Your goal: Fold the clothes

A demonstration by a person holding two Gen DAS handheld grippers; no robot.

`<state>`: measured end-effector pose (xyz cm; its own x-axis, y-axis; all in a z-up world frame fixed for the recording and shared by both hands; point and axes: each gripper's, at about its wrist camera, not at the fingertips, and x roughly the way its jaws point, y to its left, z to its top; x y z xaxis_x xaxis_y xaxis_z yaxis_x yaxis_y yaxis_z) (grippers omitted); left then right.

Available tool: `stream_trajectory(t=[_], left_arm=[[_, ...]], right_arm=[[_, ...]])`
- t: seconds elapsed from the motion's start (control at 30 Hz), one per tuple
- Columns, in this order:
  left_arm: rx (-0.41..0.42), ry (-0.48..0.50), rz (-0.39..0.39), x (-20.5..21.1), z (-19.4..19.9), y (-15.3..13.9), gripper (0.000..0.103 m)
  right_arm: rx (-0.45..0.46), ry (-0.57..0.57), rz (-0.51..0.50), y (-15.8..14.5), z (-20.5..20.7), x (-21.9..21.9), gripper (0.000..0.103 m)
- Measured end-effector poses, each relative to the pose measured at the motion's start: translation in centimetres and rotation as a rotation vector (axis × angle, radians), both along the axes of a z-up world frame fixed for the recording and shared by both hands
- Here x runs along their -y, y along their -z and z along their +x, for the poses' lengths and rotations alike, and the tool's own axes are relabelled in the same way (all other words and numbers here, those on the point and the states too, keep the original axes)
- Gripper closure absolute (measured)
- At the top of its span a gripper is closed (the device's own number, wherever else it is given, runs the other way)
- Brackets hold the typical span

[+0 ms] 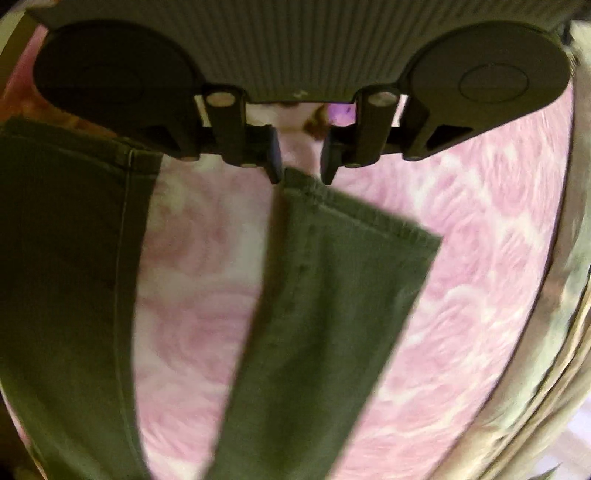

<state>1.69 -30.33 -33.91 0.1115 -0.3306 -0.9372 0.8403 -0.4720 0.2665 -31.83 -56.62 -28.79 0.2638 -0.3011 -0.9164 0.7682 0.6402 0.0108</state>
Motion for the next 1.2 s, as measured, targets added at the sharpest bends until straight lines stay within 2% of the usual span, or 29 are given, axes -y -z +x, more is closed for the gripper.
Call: stream_trajectory(t=[0.03,0.1,0.23,0.3,0.43,0.67,0.7,0.8,0.83,0.9,0.93,1.03,1.13,1.2], left_arm=[[-0.030,-0.047,-0.017,0.2,0.8,-0.7,0.067],[-0.109,-0.167,-0.049,1.2,2.8,-1.8,0.063],[-0.279,-0.414,-0.104,3.7,7.1,-1.9,0.048],[-0.383,-0.521,-0.109,4.9,9.1,-1.2,0.046],[-0.494,-0.595,-0.153,6.5,11.2,-1.3,0.046],[-0.507,-0.636,-0.095,8.9,13.2,0.0,0.046],[-0.514,-0.643,-0.064,9.4,13.2,0.8,0.051],[-0.559,-0.654,0.038,10.3,12.8,3.4,0.091],[-0.552,-0.642,0.056,10.3,12.3,3.8,0.095],[-0.492,-0.539,0.024,10.0,11.2,2.9,0.101],[-0.462,-0.512,-0.021,9.8,11.1,2.1,0.101],[-0.424,-0.533,-0.103,9.7,12.3,0.7,0.101],[-0.409,-0.514,-0.056,9.4,11.4,1.2,0.099],[-0.347,-0.505,-0.080,8.1,10.3,0.8,0.097]], right_arm=[[0.008,-0.004,0.000,-0.1,0.2,-0.4,0.005],[0.020,-0.015,0.007,0.1,0.8,-1.1,0.005],[0.042,-0.050,0.021,0.7,2.7,-2.0,0.005],[0.045,-0.079,0.021,0.9,3.7,-2.4,0.005],[0.038,-0.112,0.008,1.1,4.9,-2.5,0.005],[0.044,-0.104,0.022,2.2,6.7,-1.7,0.005],[0.047,-0.103,0.029,2.4,7.1,-1.5,0.005],[0.061,-0.112,0.054,3.4,8.3,-1.5,0.005],[0.066,-0.121,0.069,3.8,8.7,-1.7,0.005],[0.071,-0.149,0.098,4.5,9.4,-2.5,0.005],[0.069,-0.161,0.108,4.8,9.6,-3.0,0.005],[0.065,-0.191,0.137,5.7,10.2,-4.3,0.005],[0.065,-0.176,0.162,6.2,10.6,-4.6,0.005],[0.065,-0.172,0.161,6.3,10.7,-4.6,0.005]])
